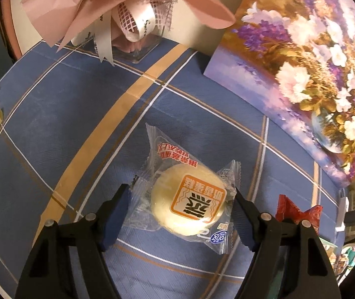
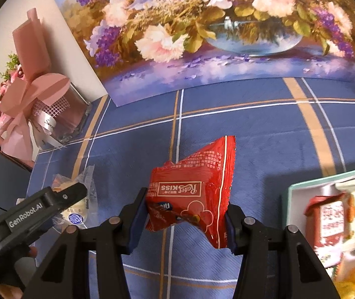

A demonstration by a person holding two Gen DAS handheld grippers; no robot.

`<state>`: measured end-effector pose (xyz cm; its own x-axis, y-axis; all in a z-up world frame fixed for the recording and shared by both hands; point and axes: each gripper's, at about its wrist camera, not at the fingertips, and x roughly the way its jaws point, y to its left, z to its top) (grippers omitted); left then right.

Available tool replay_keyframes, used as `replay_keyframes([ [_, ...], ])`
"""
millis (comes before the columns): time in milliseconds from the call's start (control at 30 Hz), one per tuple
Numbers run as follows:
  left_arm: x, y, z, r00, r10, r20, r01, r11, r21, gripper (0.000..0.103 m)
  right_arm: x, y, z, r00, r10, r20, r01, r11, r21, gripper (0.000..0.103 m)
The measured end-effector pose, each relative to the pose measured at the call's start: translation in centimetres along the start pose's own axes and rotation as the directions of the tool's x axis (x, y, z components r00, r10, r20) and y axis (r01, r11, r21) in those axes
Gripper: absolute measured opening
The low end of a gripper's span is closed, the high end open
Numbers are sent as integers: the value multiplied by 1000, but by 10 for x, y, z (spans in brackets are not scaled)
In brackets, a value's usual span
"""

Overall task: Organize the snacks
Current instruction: 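Carry the red packet and wrapped bun over the white tray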

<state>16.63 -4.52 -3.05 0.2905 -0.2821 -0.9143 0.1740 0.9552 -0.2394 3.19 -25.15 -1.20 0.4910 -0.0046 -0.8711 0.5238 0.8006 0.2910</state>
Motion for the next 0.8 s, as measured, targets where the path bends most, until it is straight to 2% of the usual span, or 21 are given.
replay_keyframes([
  [433, -56, -36, -26, 999, -16, 39, 13, 998, 69, 77, -66, -27, -2, 998, -42, 36, 41, 998, 45, 55],
  [800, -93, -52, -45, 996, -46, 76, 40, 997, 72, 77, -110, -35, -11, 995, -62, 80, 58, 997, 54, 55],
])
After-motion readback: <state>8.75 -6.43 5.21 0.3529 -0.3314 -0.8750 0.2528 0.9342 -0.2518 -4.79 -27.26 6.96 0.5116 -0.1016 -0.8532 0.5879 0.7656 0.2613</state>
